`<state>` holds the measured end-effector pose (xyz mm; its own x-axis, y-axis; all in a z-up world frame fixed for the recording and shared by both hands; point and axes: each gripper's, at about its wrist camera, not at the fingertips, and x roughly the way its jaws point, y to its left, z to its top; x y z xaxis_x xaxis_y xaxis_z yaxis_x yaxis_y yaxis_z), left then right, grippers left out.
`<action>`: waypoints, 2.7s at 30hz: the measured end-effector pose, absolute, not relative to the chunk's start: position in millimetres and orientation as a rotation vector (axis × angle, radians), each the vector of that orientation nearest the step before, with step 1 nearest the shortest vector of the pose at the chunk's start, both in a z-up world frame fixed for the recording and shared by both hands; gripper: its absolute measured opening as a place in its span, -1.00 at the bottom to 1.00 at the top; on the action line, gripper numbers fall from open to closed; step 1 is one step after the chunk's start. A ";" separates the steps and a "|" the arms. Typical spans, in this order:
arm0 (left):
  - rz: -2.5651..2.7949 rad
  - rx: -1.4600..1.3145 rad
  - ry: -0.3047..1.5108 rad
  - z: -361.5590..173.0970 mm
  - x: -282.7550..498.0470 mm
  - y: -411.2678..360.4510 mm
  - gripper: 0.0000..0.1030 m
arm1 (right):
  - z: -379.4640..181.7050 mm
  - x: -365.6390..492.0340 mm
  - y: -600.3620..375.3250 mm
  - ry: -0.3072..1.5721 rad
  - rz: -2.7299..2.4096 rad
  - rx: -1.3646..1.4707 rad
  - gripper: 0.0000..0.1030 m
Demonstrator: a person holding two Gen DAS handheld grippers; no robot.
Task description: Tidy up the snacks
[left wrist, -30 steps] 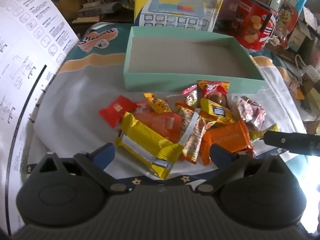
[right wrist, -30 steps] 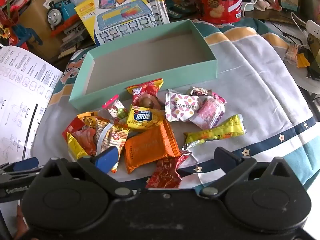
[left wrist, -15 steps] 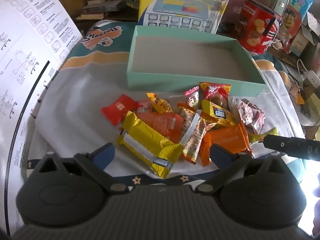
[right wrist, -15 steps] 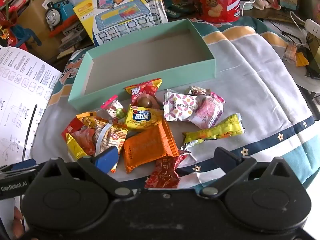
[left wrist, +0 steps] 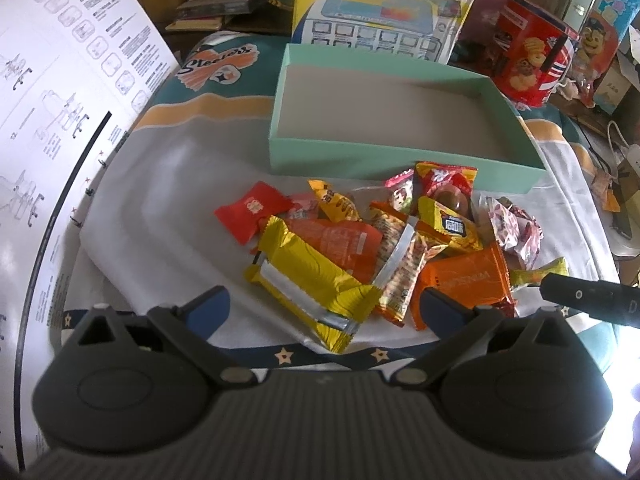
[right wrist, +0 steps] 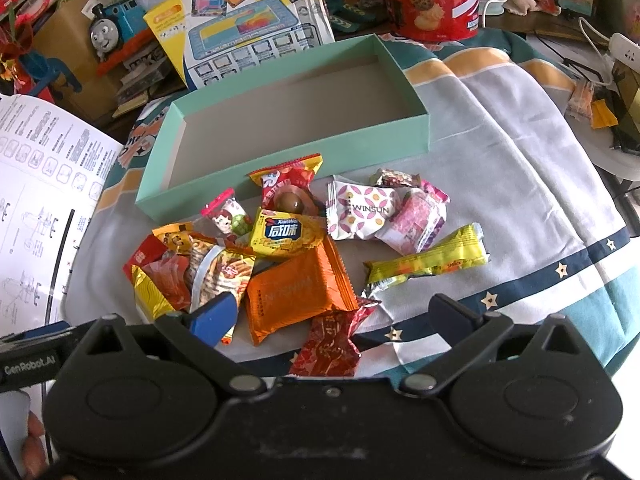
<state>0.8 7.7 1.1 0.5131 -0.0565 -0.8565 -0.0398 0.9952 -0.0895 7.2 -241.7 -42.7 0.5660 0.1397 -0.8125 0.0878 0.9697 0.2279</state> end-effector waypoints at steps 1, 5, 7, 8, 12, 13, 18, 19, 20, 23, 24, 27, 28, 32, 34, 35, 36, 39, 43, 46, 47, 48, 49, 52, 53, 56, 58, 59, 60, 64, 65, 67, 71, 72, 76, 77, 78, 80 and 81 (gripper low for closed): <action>-0.008 -0.104 1.034 0.7 1.0 8.1 1.00 | -43.1 7.6 -241.9 0.974 0.031 0.257 1.00; -0.004 -0.106 1.041 -0.8 1.2 8.4 1.00 | -44.4 9.4 -241.5 0.986 0.033 0.261 1.00; -0.003 -0.107 1.045 -1.6 1.3 8.3 1.00 | -44.4 10.1 -241.0 0.991 0.035 0.260 1.00; -0.003 -0.108 1.046 -2.0 1.3 8.2 1.00 | -44.2 10.9 -240.6 0.993 0.037 0.259 1.00; -0.001 -0.120 1.057 -3.9 5.3 12.0 1.00 | -44.1 11.3 -240.5 0.981 0.050 0.261 1.00; 0.002 -0.124 1.060 -5.0 6.1 13.4 1.00 | -43.5 10.3 -241.8 0.963 0.054 0.268 1.00; 0.070 -0.190 1.065 -14.6 12.8 32.3 1.00 | -37.2 3.2 -245.2 0.819 0.091 0.223 1.00; 0.090 -0.214 1.072 -19.7 15.4 38.9 1.00 | -36.2 3.2 -243.6 0.807 0.094 0.196 1.00; 0.110 -0.231 1.081 -24.8 17.8 42.8 1.00 | -36.1 4.4 -242.3 0.810 0.100 0.184 1.00; 0.151 -0.254 1.113 -40.0 26.2 49.7 1.00 | -39.7 10.1 -240.5 0.847 0.128 0.201 1.00; 0.152 -0.261 1.122 -44.3 28.9 49.2 1.00 | -41.1 12.7 -239.7 0.859 0.133 0.205 1.00; 0.155 -0.297 1.134 -54.4 37.0 44.6 1.00 | -44.5 18.7 -237.9 0.884 0.136 0.207 1.00; 0.157 -0.305 1.134 -57.1 39.5 43.2 1.00 | -45.3 20.2 -238.2 0.887 0.132 0.206 1.00; 0.161 -0.248 1.126 -68.2 46.5 32.7 1.00 | -51.7 19.0 -242.0 0.896 0.133 0.223 0.98; 0.166 -0.215 1.132 -75.1 48.0 31.3 1.00 | -55.2 18.9 -243.2 0.903 0.133 0.231 0.81; 0.164 -0.216 1.135 -77.9 47.5 32.8 1.00 | -56.9 19.4 -243.9 0.910 0.131 0.232 0.72; 0.159 -0.229 1.133 -80.3 46.0 35.8 1.00 | -59.1 21.7 -243.5 0.919 0.129 0.232 0.52; 0.146 -0.276 1.119 -82.5 40.4 47.6 1.00 | -62.5 27.3 -236.6 0.938 0.157 0.220 0.40; 0.125 -0.284 1.102 -80.1 33.5 53.7 1.00 | -63.0 35.7 -221.1 0.939 0.202 0.200 0.38; 0.121 -0.284 1.108 -80.6 34.6 51.6 1.00 | -66.7 41.0 -213.6 0.953 0.217 0.198 0.23; 0.115 -0.289 1.116 -81.2 36.1 50.6 1.00 | -67.9 42.3 -210.4 0.959 0.224 0.193 0.13; 0.107 -0.294 1.127 -83.1 38.9 48.7 1.00 | -68.7 42.7 -207.6 0.961 0.234 0.189 0.08; 0.104 -0.299 1.132 -84.8 41.0 47.4 1.00 | -69.0 42.4 -205.2 0.959 0.243 0.182 0.05; 0.097 -0.299 1.151 -92.8 45.5 43.3 1.00 | -67.3 42.7 -202.1 0.955 0.260 0.167 -0.05; 0.091 -0.288 1.170 -96.1 46.9 40.5 1.00 | -66.9 43.0 -202.5 0.955 0.258 0.166 -0.05; 0.058 -0.213 1.193 -101.9 46.1 28.0 0.86 | -67.9 46.8 -203.0 0.961 0.246 0.176 -0.05; 0.055 -0.143 1.170 -99.0 43.9 22.4 0.56 | -70.7 51.4 -202.6 0.977 0.247 0.195 -0.05; 0.052 -0.137 1.166 -97.6 43.7 23.6 0.46 | -72.3 53.4 -201.6 0.986 0.250 0.204 -0.05; 0.045 -0.140 1.163 -96.7 42.9 27.1 0.45 | -73.7 55.2 -199.3 0.994 0.258 0.211 -0.05; 0.064 -0.115 1.138 -94.0 36.0 48.6 0.34 | -77.2 62.4 -177.9 1.025 0.303 0.190 -0.05; 0.067 -0.114 1.130 -93.0 34.5 55.1 0.29 | -79.0 65.9 -171.8 1.036 0.303 0.188 -0.05; 0.062 -0.131 1.121 -91.7 32.3 67.6 0.27 | -83.7 73.3 -162.2 1.058 0.293 0.190 -0.03; 0.067 -0.182 1.118 -91.5 33.7 83.6 0.42 | -94.0 85.1 -145.3 1.089 0.261 0.189 0.09; 0.076 -0.188 1.119 -92.3 32.9 84.2 0.58 | -95.3 87.5 -141.6 1.091 0.255 0.188 0.10; 0.106 -0.213 1.136 -94.9 29.2 86.8 0.73 | -100.7 92.1 -127.1 1.085 0.245 0.152 0.26; 0.107 -0.225 1.142 -94.9 27.6 85.7 0.76 | -101.6 91.7 -125.1 1.082 0.245 0.144 0.29; 0.109 -0.236 1.150 -95.3 26.5 84.8 0.77 | -102.5 91.7 -123.3 1.076 0.243 0.132 0.30; 0.113 -0.244 1.169 -97.9 25.1 78.5 0.78 | -104.4 89.7 -121.3 1.055 0.250 0.099 0.22; 0.118 -0.226 1.166 -98.4 24.8 74.2 0.75 | -104.5 88.9 -121.0 1.049 0.255 0.086 0.12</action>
<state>24.8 74.2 -98.4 0.3913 -0.0247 -0.9199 -0.2089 0.9712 -0.1149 88.9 -121.0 -104.5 0.4722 0.2494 -0.8455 -0.1674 0.9671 0.1917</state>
